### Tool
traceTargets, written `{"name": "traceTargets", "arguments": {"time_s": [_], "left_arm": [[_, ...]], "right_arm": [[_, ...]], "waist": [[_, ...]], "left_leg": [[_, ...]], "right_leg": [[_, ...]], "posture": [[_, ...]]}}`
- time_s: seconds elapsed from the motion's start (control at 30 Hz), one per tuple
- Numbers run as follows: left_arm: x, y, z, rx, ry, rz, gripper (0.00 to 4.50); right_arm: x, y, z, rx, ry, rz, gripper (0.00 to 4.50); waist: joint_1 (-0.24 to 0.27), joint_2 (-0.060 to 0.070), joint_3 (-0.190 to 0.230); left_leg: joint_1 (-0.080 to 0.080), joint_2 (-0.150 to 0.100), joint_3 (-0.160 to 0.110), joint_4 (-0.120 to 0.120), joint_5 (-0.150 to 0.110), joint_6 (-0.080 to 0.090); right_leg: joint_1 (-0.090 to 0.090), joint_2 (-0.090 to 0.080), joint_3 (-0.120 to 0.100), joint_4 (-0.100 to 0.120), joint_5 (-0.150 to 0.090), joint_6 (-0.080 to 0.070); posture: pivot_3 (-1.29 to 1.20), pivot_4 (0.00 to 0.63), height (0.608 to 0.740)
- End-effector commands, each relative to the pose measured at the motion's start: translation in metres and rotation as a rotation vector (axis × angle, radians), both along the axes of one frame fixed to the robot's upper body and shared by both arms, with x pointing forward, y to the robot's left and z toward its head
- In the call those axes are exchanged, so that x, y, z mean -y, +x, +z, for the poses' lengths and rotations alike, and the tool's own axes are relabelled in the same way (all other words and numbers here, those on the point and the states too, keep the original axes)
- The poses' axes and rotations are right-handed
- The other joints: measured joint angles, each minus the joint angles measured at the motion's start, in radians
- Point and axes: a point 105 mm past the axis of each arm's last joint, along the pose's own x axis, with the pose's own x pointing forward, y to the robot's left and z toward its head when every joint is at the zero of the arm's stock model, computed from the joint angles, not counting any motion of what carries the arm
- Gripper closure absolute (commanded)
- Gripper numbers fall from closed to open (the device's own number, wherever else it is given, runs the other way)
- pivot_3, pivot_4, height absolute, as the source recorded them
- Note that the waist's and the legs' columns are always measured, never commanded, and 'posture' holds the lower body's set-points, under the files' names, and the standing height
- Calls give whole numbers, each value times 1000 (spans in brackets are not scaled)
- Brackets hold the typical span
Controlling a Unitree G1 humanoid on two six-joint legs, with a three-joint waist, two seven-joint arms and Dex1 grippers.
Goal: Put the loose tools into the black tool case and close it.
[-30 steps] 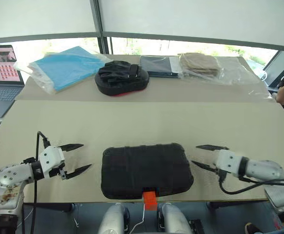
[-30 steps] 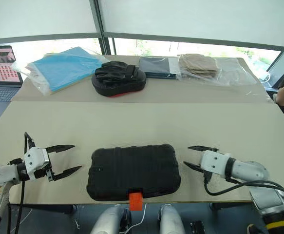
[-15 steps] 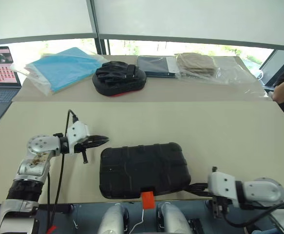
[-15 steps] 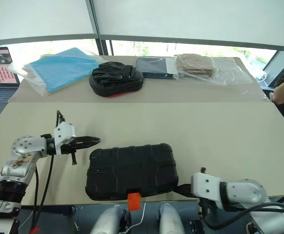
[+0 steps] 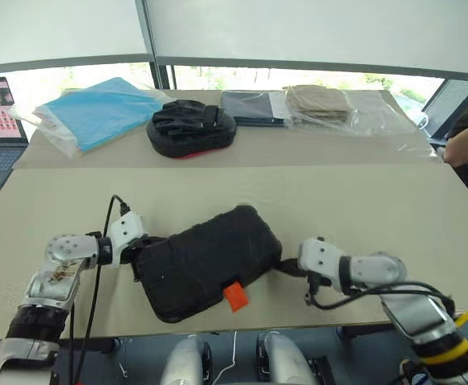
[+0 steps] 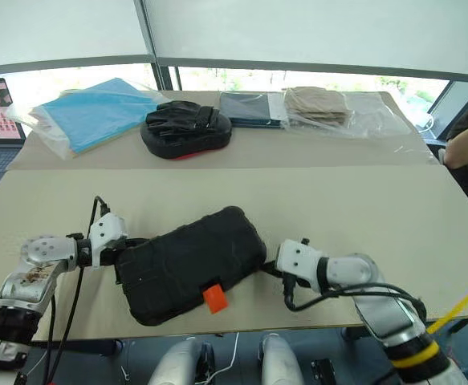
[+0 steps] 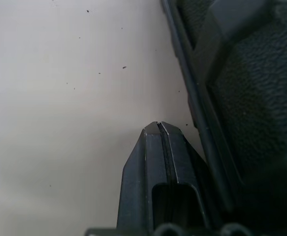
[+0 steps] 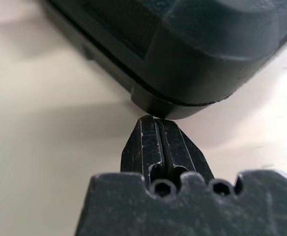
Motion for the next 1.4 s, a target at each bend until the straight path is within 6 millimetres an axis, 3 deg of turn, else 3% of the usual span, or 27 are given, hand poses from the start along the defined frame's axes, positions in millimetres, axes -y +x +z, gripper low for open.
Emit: {"name": "traceTargets", "arguments": {"time_s": [0.03,0.27,0.43,0.6,0.73,0.97,1.13,1.4], "left_arm": [[3,-8,6,10,-32,21,4472],[1,-18,8,7,-112,153,4472],[-2,-10,23,52,-169,222,4472],[-14,0,62,130,-249,177,4472],[-1,-6,81,54,-259,14,4472],[44,-21,78,-79,-184,-240,4472],[67,-16,60,-66,-77,-299,4472],[64,-6,39,-64,10,-255,4472]], "right_arm": [[-12,21,25,137,55,2,4500],[-12,66,32,213,60,-82,4500],[1,68,37,214,57,-88,4500],[29,37,35,108,43,-56,4500],[30,-4,33,-22,58,10,4500],[2,-49,23,-167,58,116,4500],[-18,-57,28,-197,69,157,4500],[-30,-55,20,-231,41,196,4500]], "waist": [[-1,0,0],[0,0,0],[17,0,0],[30,0,0],[22,0,0],[12,0,0],[19,0,0],[25,0,0]], "left_leg": [[0,0,0,0,0,0],[1,-1,1,0,0,-1],[1,-2,0,0,0,-1],[0,-3,-1,0,1,-1],[2,-3,-1,0,1,-1],[3,-1,-1,0,1,-2],[3,-2,-1,0,1,-2],[3,-2,-1,1,1,-2]], "right_leg": [[0,0,0,0,0,0],[-1,-1,0,4,0,-1],[-1,-2,0,6,-1,0],[0,-2,-1,6,-1,0],[0,-3,0,6,-2,-1],[1,-1,0,8,-5,1],[1,-1,0,8,-5,0],[1,-1,0,8,-5,0]], "posture": [[0,150,740],[0,150,740],[0,150,740],[0,150,740],[0,150,740],[0,150,740],[0,150,740],[0,150,740]]}}
